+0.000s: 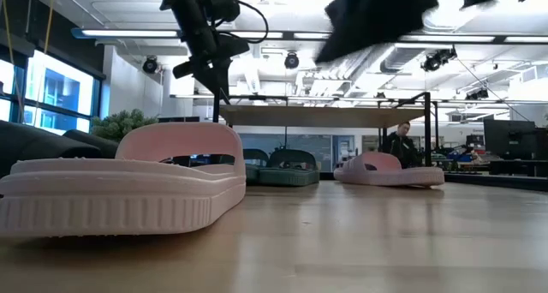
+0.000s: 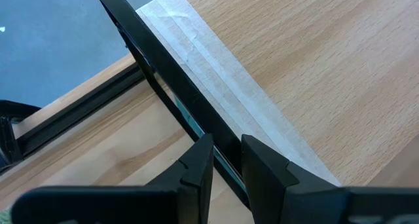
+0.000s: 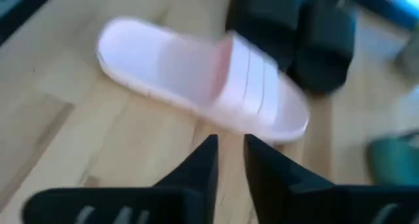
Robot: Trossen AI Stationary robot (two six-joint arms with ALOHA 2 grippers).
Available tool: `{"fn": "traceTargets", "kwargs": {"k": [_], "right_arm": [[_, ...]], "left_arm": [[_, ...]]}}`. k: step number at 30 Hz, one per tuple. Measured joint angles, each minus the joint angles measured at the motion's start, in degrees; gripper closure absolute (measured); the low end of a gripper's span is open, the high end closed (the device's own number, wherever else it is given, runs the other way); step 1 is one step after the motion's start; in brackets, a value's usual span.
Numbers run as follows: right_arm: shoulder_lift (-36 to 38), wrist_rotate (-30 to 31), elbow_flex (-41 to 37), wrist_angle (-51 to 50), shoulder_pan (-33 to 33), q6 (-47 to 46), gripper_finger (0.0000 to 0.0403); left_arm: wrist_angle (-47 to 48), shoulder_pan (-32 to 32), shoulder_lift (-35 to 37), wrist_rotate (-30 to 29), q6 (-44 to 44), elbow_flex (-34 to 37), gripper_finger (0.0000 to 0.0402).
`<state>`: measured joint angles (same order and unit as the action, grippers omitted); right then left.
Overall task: Pick and place slides into the shelf
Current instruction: Put the pink slides under the shelf
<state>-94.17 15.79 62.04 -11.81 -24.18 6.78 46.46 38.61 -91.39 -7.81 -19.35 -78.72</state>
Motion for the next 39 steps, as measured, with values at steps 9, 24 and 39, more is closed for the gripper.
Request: {"fn": "traceTargets", "kwargs": {"k": [9, 24, 39], "right_arm": [[-5.7, 17.4, 8.8, -2.7, -4.1, 5.7, 0.0260], [-30.2, 27.0, 34.5, -16.6, -5.2, 1.0, 0.0259], [-38.4, 24.1, 43.8, -25.7, -3.4, -5.6, 0.0259]], "left_arm": [[0.0, 0.0, 0.0, 0.6, 0.0, 0.0, 0.0334], [0.0, 0.0, 0.0, 0.7, 0.0, 0.0, 0.0334], [0.0, 0.0, 0.0, 0.7, 0.0, 0.0, 0.0334]]}}
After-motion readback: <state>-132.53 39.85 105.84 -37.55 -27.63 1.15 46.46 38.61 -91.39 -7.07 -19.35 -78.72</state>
